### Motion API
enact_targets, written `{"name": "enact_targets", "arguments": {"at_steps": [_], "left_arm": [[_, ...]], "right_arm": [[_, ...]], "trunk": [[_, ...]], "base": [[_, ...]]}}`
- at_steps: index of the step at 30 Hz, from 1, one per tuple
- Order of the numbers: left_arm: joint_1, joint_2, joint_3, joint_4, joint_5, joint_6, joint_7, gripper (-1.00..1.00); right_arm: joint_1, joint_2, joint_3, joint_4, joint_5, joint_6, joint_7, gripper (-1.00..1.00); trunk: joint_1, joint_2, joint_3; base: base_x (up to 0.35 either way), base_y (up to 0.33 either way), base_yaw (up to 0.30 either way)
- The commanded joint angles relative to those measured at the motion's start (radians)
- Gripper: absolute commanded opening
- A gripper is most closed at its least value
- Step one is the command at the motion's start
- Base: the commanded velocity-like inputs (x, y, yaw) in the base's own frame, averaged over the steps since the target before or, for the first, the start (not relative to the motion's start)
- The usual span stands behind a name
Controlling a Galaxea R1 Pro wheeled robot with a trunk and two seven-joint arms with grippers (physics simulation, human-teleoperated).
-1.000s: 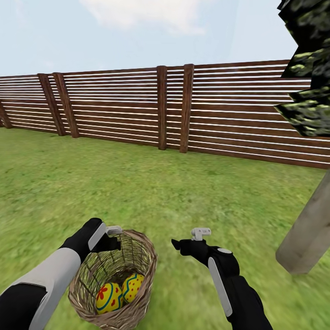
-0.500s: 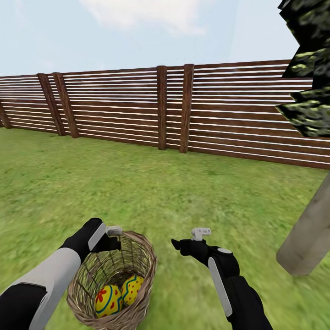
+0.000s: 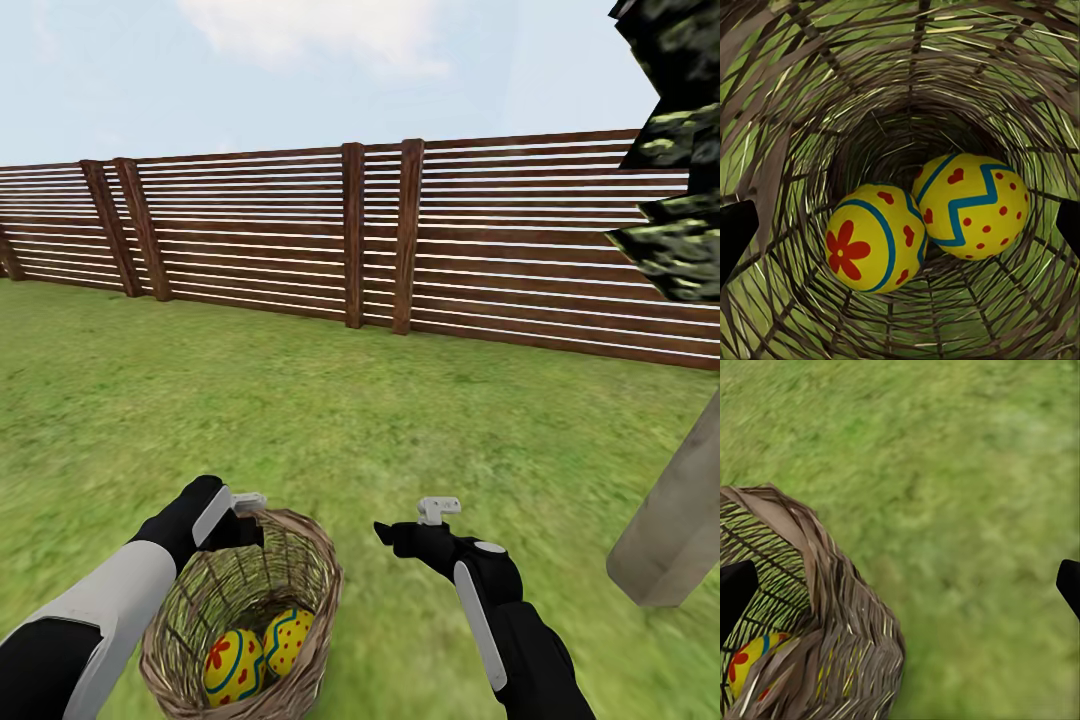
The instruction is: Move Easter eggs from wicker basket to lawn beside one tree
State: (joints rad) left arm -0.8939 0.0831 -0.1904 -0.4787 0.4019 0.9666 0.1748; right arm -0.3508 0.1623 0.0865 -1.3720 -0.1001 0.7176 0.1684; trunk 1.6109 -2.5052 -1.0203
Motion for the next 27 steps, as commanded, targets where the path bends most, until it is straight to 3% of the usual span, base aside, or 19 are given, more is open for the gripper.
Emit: {"name": "enact_targets", "arguments": {"at_steps": [1, 27], "left_arm": [[0.000, 0.001, -0.008, -0.001, 0.011, 0.003, 0.008, 1.00], [0.000, 0.001, -0.008, -0.002, 0.011, 0.003, 0.008, 1.00]], "right_arm": [[-0.001, 0.000, -0.001, -0.001, -0.009, 0.005, -0.003, 1.00], [-0.001, 0.000, -0.001, -0.001, -0.009, 0.006, -0.003, 1.00]], "trunk": [[0.000, 0.000, -0.001], [0.000, 0.000, -0.001]], "base": [[0.084, 0.000, 0.000], [0.071, 0.000, 0.000]]}}
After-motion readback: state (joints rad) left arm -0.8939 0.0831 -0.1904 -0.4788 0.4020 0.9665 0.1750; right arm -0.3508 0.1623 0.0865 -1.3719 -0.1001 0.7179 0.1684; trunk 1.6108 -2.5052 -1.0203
